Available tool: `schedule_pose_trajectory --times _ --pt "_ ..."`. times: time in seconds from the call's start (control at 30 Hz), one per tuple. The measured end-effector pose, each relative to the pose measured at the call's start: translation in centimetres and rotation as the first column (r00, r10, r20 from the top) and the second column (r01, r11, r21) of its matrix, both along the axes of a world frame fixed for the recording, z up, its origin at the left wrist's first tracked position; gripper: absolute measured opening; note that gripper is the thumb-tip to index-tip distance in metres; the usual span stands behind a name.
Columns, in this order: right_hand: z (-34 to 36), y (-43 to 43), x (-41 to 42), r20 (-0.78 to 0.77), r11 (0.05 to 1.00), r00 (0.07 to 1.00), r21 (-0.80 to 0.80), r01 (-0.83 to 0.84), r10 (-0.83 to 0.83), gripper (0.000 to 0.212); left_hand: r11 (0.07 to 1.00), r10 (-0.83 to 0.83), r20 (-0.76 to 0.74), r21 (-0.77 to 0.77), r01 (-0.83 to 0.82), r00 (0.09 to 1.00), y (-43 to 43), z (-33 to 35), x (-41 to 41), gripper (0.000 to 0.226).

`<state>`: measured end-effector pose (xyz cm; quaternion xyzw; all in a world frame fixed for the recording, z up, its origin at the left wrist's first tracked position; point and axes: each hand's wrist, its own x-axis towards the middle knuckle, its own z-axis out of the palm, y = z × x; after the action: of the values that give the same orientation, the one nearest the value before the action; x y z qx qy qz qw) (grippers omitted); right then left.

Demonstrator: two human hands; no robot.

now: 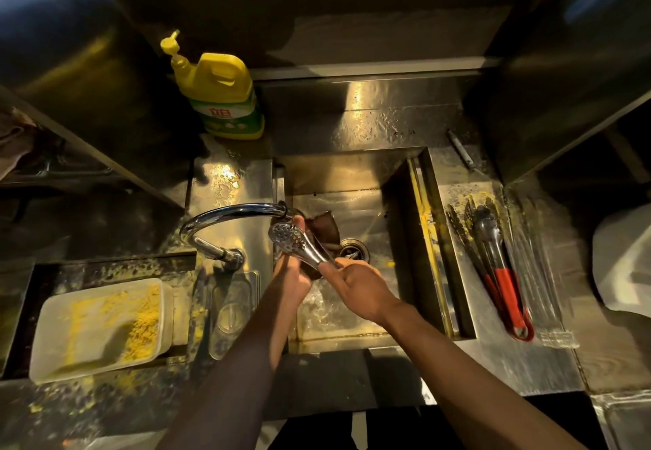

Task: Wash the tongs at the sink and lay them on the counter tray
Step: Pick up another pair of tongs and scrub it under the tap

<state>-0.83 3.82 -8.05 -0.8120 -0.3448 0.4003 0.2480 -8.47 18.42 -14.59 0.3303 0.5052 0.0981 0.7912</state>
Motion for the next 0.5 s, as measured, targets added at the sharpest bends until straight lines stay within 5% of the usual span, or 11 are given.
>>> schedule_pose_trajectory --times 0.07,0.2,0.33,0.5 --pt "0.1 -0.5 0.6 0.009 1.000 1.000 -0.013 -0.010 0.010 0.086 0.995 -0.095 0.045 0.043 0.093 0.994 0.9 1.3 0.0 0.073" --pt "0.2 -2.0 2.9 0.086 0.992 0.990 -0.069 -0.102 0.108 0.077 0.898 -0.293 -0.079 0.319 0.302 0.953 1.6 4.0 0.6 0.031" --pt "0.5 0.1 2.0 0.069 0.995 0.993 -0.008 -0.098 0.098 0.070 0.983 -0.074 0.021 0.171 0.070 0.997 -0.1 2.6 0.2 0.025" --pt "0.0 -1.2 3.4 0.120 0.986 0.982 -0.095 -0.136 0.147 0.054 0.886 -0.368 -0.042 0.287 0.365 0.929 1.9 4.0 0.0 0.005"
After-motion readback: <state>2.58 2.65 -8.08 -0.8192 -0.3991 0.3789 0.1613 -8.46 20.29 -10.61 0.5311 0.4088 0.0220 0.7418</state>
